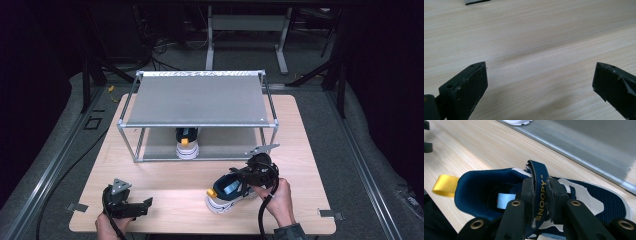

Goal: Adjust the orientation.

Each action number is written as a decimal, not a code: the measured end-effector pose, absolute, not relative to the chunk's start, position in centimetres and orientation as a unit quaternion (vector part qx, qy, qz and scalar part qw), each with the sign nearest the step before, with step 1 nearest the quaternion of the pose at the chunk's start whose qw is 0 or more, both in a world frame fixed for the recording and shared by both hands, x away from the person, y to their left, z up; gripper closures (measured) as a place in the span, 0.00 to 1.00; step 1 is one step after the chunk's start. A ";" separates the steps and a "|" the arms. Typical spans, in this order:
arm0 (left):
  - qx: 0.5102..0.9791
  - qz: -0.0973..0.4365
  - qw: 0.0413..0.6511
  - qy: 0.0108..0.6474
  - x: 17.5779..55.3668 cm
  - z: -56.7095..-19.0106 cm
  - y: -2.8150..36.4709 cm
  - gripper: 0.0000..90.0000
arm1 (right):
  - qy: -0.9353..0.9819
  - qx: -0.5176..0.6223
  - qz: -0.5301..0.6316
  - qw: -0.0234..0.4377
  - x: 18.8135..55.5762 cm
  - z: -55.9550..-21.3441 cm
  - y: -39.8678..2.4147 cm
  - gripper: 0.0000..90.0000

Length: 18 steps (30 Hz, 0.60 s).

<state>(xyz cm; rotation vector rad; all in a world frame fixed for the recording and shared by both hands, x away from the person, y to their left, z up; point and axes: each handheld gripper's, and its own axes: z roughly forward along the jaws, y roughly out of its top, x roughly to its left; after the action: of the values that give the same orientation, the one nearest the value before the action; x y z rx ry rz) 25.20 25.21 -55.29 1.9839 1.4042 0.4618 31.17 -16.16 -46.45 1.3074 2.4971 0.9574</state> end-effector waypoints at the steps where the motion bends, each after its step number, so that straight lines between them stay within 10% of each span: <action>1: 0.758 0.176 0.328 0.536 25.2 -55.3 25.2 0.00 | 0.837 0.434 0.324 0.080 31.3 -46.6 -15.9 0.85; 7: 0.754 0.177 0.331 0.539 25.0 -55.2 25.4 0.00 | 0.826 0.448 0.326 0.107 30.6 -46.2 -15.3 0.59; 18: 0.758 0.175 0.333 0.533 25.0 -55.2 24.7 0.00 | 0.807 0.470 0.330 0.138 26.1 -46.8 -14.8 0.44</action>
<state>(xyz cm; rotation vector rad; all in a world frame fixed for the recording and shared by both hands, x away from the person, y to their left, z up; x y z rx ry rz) 25.05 24.68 -55.23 1.9796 1.3930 0.4561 26.12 -14.83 -46.76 1.3605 2.3333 0.9546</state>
